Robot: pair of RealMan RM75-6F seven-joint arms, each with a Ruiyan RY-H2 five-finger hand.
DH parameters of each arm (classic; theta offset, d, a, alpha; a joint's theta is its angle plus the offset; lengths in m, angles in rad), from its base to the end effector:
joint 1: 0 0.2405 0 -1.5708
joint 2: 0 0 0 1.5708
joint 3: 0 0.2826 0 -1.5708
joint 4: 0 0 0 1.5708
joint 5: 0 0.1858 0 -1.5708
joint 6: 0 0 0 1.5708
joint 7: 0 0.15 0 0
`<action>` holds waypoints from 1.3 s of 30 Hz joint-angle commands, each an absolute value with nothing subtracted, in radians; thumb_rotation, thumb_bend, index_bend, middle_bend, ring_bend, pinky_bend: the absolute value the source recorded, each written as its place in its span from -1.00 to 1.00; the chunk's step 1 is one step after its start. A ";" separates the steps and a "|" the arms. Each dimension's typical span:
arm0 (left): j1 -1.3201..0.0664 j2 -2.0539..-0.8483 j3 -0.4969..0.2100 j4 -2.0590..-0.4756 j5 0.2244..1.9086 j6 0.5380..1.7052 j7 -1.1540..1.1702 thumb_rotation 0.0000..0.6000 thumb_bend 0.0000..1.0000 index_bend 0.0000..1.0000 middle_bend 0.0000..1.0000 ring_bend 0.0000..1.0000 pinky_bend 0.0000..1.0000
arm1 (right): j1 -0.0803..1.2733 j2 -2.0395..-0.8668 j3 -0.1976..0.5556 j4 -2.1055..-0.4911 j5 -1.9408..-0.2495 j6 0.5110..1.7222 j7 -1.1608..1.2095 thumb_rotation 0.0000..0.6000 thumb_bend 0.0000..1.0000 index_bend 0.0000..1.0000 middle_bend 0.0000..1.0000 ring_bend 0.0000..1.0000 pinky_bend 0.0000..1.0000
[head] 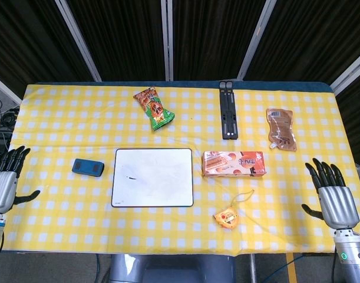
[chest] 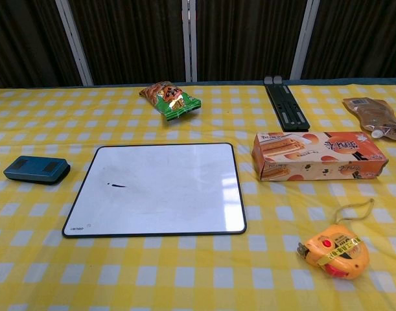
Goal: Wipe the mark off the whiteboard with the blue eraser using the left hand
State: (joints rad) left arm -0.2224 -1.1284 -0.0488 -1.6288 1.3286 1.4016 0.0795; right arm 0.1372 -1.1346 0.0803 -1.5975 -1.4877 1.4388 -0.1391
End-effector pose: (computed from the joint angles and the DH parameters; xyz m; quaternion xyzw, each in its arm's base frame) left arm -0.3214 0.2303 0.1857 -0.5963 -0.3962 -0.3610 0.5976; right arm -0.3183 -0.2097 0.1876 0.6276 -0.3377 0.3586 0.6030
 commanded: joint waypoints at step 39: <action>-0.594 -1.502 -0.054 -0.996 1.385 0.841 -0.050 1.00 -0.58 -0.51 -0.53 -0.33 -0.17 | 0.158 -1.169 0.100 -1.556 -1.394 1.377 -0.194 1.00 -1.00 -1.00 -1.00 -1.00 -1.00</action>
State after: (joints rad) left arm -0.5929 -1.4997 -0.0555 -0.9982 1.3835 0.8426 -0.0479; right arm 0.1582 -1.1692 0.0997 -1.5558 -1.3945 1.3774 -0.1934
